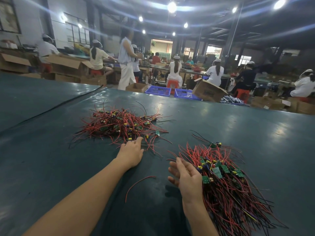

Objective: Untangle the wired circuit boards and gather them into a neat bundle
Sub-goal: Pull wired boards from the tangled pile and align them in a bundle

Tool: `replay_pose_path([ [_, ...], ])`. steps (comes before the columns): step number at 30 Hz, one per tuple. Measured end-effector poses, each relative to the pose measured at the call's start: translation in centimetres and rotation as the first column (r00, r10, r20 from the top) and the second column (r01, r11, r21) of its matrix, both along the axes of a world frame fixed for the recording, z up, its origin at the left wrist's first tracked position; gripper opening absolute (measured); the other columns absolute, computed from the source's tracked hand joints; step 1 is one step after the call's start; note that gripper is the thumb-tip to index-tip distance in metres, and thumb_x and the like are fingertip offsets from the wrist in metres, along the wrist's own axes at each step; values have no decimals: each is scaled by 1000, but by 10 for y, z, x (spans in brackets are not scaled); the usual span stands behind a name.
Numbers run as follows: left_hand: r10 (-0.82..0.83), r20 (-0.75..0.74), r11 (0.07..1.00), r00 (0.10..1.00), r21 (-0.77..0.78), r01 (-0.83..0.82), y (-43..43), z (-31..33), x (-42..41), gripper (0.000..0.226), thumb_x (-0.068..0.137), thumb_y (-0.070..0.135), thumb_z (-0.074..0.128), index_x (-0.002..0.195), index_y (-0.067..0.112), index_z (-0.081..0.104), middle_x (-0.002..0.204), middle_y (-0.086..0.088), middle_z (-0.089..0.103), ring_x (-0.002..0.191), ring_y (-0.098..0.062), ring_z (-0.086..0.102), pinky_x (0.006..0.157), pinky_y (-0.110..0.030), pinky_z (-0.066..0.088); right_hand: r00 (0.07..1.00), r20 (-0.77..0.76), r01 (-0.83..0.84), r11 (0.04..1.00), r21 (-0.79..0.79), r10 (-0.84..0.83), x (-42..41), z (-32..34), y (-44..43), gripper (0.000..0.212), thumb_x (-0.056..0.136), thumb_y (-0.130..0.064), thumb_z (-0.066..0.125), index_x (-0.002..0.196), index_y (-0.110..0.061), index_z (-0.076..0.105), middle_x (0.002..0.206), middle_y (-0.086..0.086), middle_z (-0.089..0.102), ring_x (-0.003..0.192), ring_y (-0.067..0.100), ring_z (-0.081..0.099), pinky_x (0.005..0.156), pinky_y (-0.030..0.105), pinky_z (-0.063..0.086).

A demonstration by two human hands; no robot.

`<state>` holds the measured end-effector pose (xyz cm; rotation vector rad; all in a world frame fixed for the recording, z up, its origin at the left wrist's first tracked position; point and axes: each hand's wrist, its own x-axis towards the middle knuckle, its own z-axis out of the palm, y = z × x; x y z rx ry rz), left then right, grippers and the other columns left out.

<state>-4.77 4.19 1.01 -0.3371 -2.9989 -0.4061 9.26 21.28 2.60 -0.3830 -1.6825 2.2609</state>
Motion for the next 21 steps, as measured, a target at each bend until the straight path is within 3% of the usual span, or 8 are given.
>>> replay_pose_path([
  [2,-10,-41,999,999,37,12,-2,3,-4,41,100,18,45,139,12,35,126,-13,54,114,-30,50,94,-42,46,1000,1,-1,1000,13,1,0,-1,0,7,94,-20,63,95,-16,68,84,1,76,79,15,73,59,26,58],
  [5,-2,-105,1000,994,5,3,-8,7,-6,28,100,18,49,125,6,54,121,-11,55,113,-28,50,95,-40,46,1000,1,-1,1000,16,1,0,-2,0,7,93,-21,64,94,-16,68,84,2,76,77,13,73,58,25,57],
  [8,-57,-203,998,978,7,60,-11,11,5,26,102,15,45,112,4,67,108,-12,62,98,-26,58,88,-35,47,1000,0,-5,1000,11,5,-1,-3,0,6,93,-21,64,94,-16,68,82,0,76,77,13,73,58,25,57],
  [12,-67,-418,931,906,300,207,0,9,43,25,97,14,55,115,4,69,84,-12,62,80,-29,59,74,-44,51,1000,-5,-10,1000,15,10,-4,-6,-1,7,93,-19,64,92,-14,68,77,-1,75,77,15,72,54,24,54],
  [15,-101,-473,863,875,396,314,14,3,78,28,94,11,60,121,7,66,77,-8,60,73,-25,57,69,-42,50,999,8,-39,999,29,38,-5,-11,-5,6,93,-17,64,91,-14,68,76,0,74,79,19,70,54,25,55],
  [19,-263,-489,799,832,373,472,27,2,104,31,90,4,59,120,9,68,80,-6,64,73,-20,59,69,-34,51,992,25,-123,980,154,120,-2,-17,-11,12,92,-16,65,102,-10,68,83,8,73,81,23,68,73,43,59],
  [21,-339,-430,743,837,423,519,30,3,111,31,88,2,58,115,11,70,83,-5,66,75,-18,61,70,-33,52,991,22,-136,962,236,135,0,-17,-12,18,93,-12,63,110,-7,68,95,10,74,92,23,70,87,45,57],
])
